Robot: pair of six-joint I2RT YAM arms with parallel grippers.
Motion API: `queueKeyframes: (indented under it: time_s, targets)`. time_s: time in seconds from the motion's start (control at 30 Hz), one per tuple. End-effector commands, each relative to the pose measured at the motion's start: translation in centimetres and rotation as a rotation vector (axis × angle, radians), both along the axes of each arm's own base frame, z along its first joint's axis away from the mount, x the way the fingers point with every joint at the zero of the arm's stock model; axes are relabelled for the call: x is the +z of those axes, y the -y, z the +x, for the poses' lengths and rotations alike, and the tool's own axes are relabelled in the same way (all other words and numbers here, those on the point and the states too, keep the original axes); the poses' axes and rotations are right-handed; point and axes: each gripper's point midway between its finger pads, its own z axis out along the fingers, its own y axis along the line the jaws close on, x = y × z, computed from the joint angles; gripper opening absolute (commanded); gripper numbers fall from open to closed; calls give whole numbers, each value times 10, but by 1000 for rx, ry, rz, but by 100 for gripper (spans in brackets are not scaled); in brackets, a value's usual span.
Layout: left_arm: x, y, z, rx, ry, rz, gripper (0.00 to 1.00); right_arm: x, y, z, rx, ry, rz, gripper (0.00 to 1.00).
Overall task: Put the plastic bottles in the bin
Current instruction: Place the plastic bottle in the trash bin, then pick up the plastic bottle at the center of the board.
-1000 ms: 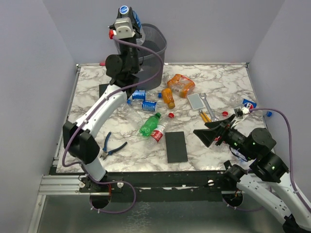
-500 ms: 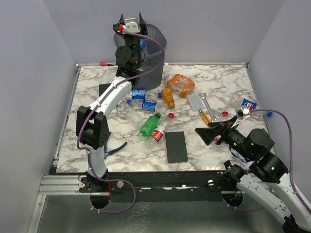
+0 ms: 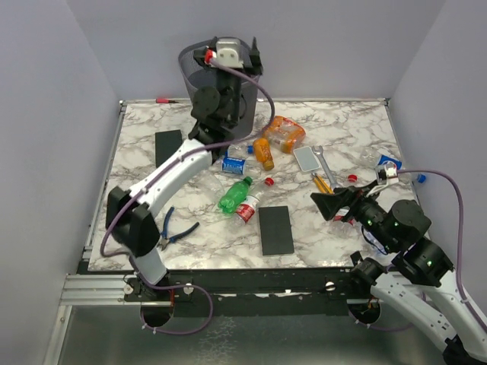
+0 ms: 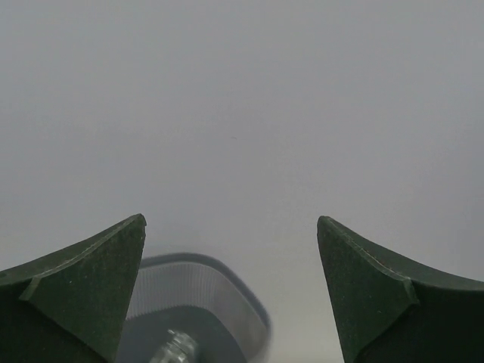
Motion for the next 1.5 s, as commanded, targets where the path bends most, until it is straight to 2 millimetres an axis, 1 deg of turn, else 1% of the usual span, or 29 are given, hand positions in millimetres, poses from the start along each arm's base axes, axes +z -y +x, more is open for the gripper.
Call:
queueKeyframes:
  time_s: [0.0,0.07,0.1,0.13,0.2,0.23,0.27,0.3,0.33,0.37,0.4,0.5,0.57,0.6,0.67,0.73,0.83,1.0,1.1,1.23,1.33,1.47]
  targets:
    - [0,33,-85,-137,-98,56,99,15,6,9,-63,3,0,100]
    - [-27,46,-110,-250,-205,47,99,15,4,13,-70,-31,-16,100]
    - [-45,49,-119,-305,-278,22,99,14,3,15,-78,-48,-24,100]
    - [-60,46,-128,-342,-347,-13,99,13,4,18,-91,-62,-33,100]
    - [-103,40,-143,-376,-501,-30,99,6,10,26,-143,-82,-63,100]
    - [-124,37,-151,-390,-566,-33,99,-3,17,32,-199,-107,-91,100]
    - [-148,34,-159,-402,-628,-10,99,-15,28,38,-280,-149,-125,100]
    - [-168,32,-168,-416,-678,5,99,-28,39,43,-357,-198,-167,100]
    - [-190,29,-176,-426,-731,20,99,-39,47,47,-420,-242,-199,100]
    - [-207,26,-184,-437,-768,38,99,-49,53,52,-477,-280,-238,100]
    - [-224,22,-191,-446,-798,44,99,-59,53,55,-507,-322,-253,100]
    - [-262,13,-210,-477,-851,71,99,-77,53,66,-572,-394,-243,100]
    - [-280,7,-218,-484,-867,87,99,-90,61,75,-625,-441,-244,100]
    - [-288,4,-221,-484,-875,88,99,-98,69,78,-663,-470,-244,100]
    - [-298,2,-227,-496,-879,80,99,-116,86,84,-723,-538,-238,100]
    - [-305,1,-232,-518,-874,71,99,-141,103,86,-764,-618,-225,100]
    - [-309,3,-236,-544,-869,52,99,-173,122,85,-818,-721,-224,100]
    - [-305,4,-239,-566,-861,43,99,-211,133,87,-859,-818,-269,100]
    - [-308,3,-241,-569,-865,33,99,-227,139,89,-879,-863,-306,100]
    - [-308,1,-241,-559,-862,29,99,-245,140,88,-873,-913,-326,99]
    - [-309,0,-241,-556,-864,31,99,-253,137,87,-850,-931,-323,98]
    - [-310,3,-241,-569,-866,38,99,-259,134,88,-821,-941,-339,96]
